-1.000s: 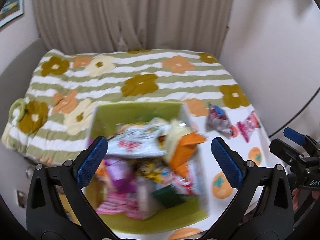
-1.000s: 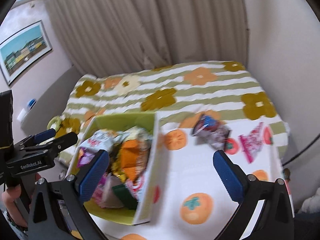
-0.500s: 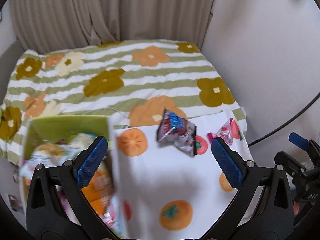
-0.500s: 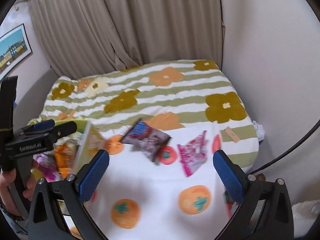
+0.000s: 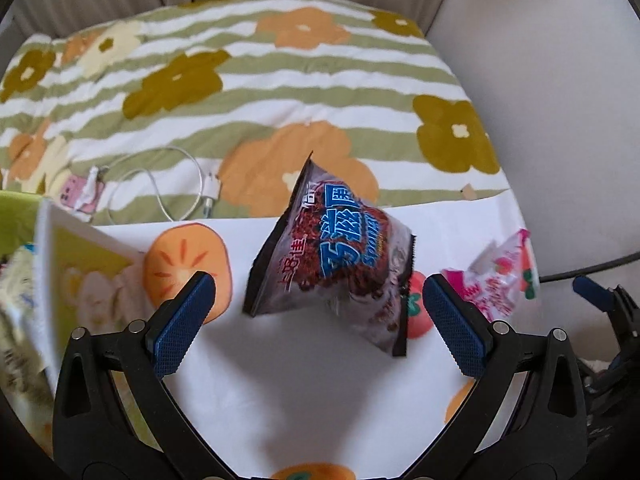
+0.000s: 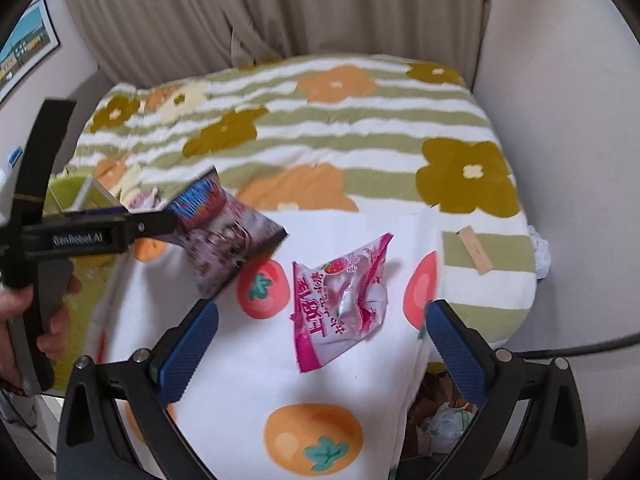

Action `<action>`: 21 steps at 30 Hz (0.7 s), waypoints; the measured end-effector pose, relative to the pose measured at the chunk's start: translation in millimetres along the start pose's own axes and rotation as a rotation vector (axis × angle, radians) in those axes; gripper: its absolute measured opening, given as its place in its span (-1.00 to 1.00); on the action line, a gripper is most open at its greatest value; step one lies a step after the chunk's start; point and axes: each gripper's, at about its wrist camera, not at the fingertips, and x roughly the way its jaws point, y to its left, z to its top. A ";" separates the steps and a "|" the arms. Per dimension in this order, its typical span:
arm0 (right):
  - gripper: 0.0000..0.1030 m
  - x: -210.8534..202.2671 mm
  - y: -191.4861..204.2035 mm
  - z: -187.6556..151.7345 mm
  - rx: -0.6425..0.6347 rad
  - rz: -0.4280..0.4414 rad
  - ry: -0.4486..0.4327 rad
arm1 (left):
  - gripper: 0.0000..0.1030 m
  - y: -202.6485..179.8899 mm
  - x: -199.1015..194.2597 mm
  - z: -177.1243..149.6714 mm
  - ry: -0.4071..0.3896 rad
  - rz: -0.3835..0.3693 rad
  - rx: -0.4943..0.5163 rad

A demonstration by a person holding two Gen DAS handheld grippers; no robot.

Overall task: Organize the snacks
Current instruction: 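Grasp a purple-blue snack bag with the left gripper while the right grasps a pink strawberry pack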

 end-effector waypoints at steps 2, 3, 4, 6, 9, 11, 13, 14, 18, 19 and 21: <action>0.99 16.6 -3.3 -0.1 -0.010 0.016 0.026 | 0.99 0.2 12.4 1.2 0.014 -0.002 -0.006; 0.99 24.5 -4.3 -0.3 -0.017 0.021 0.037 | 0.99 0.3 17.2 2.4 0.019 -0.002 -0.010; 0.99 30.5 -3.9 -0.5 -0.027 0.023 0.045 | 0.99 0.2 21.3 3.3 0.023 -0.001 -0.013; 0.99 41.1 -2.9 -0.2 -0.054 0.020 0.056 | 0.99 -1.0 30.6 4.4 0.033 -0.001 -0.016; 0.99 55.3 -1.3 0.4 -0.103 0.007 0.070 | 0.99 -3.0 40.3 5.8 0.043 -0.012 -0.017; 0.99 61.4 -2.0 1.6 -0.114 0.006 0.074 | 0.97 -4.7 45.5 6.2 0.047 -0.014 -0.016; 0.99 68.1 -2.9 2.3 -0.129 -0.003 0.079 | 0.86 -6.3 51.3 5.8 0.054 -0.004 -0.014; 0.99 71.0 -3.6 2.6 -0.137 -0.009 0.082 | 0.83 -7.2 54.0 5.6 0.059 -0.012 -0.015; 0.87 78.3 -3.3 2.1 -0.151 -0.017 0.087 | 0.61 -5.8 56.9 2.0 0.051 -0.045 -0.034; 0.83 80.5 -2.5 1.7 -0.155 -0.016 0.091 | 0.59 -4.8 56.3 1.4 0.048 -0.051 -0.041; 0.67 84.3 -2.1 0.0 -0.164 -0.019 0.099 | 0.54 -2.4 54.6 0.0 0.046 -0.065 -0.052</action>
